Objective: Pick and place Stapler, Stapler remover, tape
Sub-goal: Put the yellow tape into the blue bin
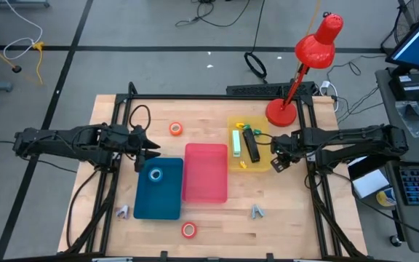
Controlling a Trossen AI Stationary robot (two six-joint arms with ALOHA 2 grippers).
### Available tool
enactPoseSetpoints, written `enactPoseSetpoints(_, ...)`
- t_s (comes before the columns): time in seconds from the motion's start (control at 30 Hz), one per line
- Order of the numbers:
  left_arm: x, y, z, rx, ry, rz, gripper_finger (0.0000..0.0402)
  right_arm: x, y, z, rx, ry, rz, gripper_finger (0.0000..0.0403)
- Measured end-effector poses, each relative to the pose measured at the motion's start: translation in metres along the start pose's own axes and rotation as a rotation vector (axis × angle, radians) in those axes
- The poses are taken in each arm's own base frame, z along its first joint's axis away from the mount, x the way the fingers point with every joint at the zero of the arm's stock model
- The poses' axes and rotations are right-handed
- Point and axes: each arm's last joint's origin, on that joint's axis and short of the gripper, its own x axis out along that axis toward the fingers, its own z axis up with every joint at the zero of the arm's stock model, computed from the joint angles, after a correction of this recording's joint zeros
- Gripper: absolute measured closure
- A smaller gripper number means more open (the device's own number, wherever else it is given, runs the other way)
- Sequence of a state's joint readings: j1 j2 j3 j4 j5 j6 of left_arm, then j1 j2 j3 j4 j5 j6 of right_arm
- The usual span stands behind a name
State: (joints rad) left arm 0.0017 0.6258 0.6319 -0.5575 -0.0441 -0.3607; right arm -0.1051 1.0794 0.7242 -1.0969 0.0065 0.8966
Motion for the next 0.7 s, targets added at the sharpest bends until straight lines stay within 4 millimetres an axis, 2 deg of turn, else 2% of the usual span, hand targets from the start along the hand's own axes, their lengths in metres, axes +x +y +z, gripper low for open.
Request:
enactPoseSetpoints(0.13,0.0,0.0,0.0,0.0,0.0,0.0,0.0243,0.001,0.0,0.001,-0.009,-0.016,-0.018,0.0185)
enactPoseSetpoints(0.27,0.0,0.0,0.0,0.0,0.0,0.0,0.0243,0.004,0.002,0.002,-0.042,0.003,-0.039,0.0169)
enactPoseSetpoints(0.7,0.0,0.0,0.0,-0.006,0.001,0.0,0.0243,0.03,0.013,0.011,-0.157,0.116,-0.161,0.0175)
